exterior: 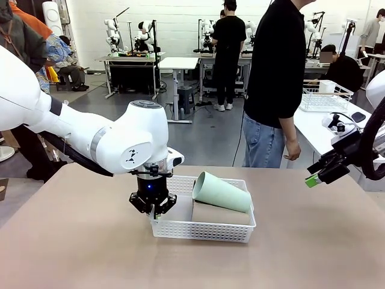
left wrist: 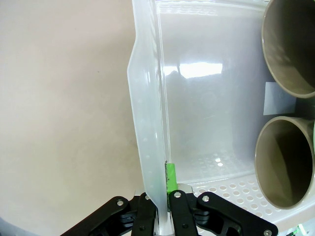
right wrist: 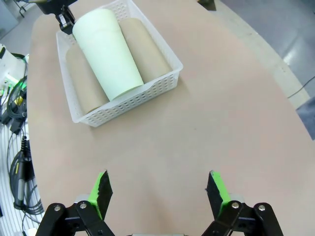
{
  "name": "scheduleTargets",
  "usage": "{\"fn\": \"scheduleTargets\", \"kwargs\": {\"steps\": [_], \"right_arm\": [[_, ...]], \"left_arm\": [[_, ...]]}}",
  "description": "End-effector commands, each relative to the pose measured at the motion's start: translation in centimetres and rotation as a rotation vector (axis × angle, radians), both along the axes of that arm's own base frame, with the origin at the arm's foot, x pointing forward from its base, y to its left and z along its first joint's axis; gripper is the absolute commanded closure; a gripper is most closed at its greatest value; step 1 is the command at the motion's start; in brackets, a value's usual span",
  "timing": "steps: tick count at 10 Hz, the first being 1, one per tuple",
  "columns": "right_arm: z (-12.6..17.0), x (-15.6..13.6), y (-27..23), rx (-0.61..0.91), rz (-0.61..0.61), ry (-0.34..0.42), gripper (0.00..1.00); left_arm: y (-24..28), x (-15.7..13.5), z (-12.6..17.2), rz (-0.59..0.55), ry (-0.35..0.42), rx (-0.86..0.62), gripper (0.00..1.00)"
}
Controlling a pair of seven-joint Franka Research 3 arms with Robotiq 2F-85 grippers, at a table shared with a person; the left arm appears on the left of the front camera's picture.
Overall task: Clean and organize the cups into the basket.
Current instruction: Move the Organizing basket back to the left side of the table.
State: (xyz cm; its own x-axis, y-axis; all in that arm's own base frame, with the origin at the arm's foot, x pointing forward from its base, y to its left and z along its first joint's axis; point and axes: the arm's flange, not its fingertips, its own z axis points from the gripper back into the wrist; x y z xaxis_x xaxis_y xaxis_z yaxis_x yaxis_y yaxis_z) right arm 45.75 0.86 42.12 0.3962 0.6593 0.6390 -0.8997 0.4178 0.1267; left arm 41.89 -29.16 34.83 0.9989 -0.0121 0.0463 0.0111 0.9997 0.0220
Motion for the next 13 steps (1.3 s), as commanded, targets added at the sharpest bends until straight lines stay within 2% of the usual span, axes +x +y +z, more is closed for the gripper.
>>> {"fn": "scheduleTargets", "kwargs": {"steps": [1,6,7,10,11,13], "right_arm": [[0.2,-0.3,-0.1,-0.017,-0.006,0.023,0.00],[0.2,-0.3,-0.1,-0.017,-0.006,0.023,0.00],[0.0,0.0,0.0,0.000,0.000,0.000,0.00],[0.2,-1.0,-4.4,0.309,-0.085,0.186,0.00],[0.0,-1.8,-6.6,0.392,-0.151,0.285,0.00],[-0.8,-3.5,-11.6,0.493,-0.255,0.418,0.00]], "left_arm": [[-0.1,-0.2,-0.2,0.000,0.002,0.004,1.00],[-0.1,-0.2,-0.2,0.000,0.002,0.004,1.00],[-0.1,-0.2,-0.2,0.000,0.002,0.004,1.00],[-0.1,-0.2,-0.2,0.000,0.002,0.004,1.00],[-0.1,-0.2,-0.2,0.000,0.002,0.004,1.00],[-0.1,-0.2,-0.2,0.000,0.002,0.004,1.00]]}}
